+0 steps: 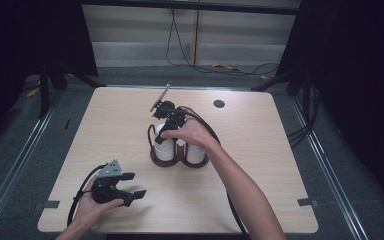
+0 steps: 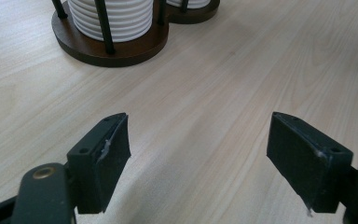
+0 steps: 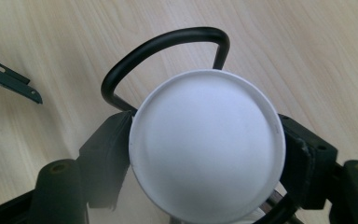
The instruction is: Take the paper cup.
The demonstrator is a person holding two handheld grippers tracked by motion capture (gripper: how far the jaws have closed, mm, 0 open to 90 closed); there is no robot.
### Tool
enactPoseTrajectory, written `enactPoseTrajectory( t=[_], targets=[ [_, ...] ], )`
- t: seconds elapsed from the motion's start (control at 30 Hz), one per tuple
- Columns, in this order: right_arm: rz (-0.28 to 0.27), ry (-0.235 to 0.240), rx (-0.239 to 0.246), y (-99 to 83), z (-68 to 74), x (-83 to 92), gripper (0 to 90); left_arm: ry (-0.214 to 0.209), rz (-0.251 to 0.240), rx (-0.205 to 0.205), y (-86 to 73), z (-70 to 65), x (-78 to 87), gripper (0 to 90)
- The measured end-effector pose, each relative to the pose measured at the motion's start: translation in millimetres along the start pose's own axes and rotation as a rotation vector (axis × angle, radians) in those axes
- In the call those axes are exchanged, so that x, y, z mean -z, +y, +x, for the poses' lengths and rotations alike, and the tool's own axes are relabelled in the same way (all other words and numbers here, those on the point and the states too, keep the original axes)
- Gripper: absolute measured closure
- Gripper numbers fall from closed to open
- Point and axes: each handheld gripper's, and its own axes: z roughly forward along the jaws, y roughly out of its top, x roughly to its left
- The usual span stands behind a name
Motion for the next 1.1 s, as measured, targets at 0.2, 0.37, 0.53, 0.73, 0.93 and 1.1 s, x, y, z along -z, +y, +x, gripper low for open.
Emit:
enactPoseTrajectory(
  t=[0.2, 0.37, 0.53, 0.73, 0.93, 1.1],
  targets=[
    [0.010, -0.004, 0.011, 0.1, -0.3, -0.8, 31.2, 0.000, 0.000, 0.000, 0.0, 0.1, 0.5, 21.1],
    [-0.008, 0.008, -0.001, -0.6, -1.4, 4.0, 32.3, -0.003, 0.002, 0.000, 0.1, 0.0, 0.2, 21.1],
    [-0.012, 0.011, 0.010, 0.1, -0.5, 6.5, 32.8, -0.001, 0.000, 0.000, 0.0, 0.1, 0.0, 21.1],
    [-0.020, 0.010, 0.015, 0.5, 0.4, 9.6, 33.0, -0.002, 0.000, 0.001, 0.0, 0.1, 0.0, 21.1],
    [-0.033, 0.016, 0.013, -0.4, 0.0, 14.4, 33.2, -0.002, 0.001, 0.002, 0.0, -0.3, -0.5, 21.1],
    [-0.047, 0.017, 0.013, -1.2, -0.5, 17.5, 33.6, 0.001, 0.003, 0.004, -0.2, 0.4, -0.7, 21.1]
  ],
)
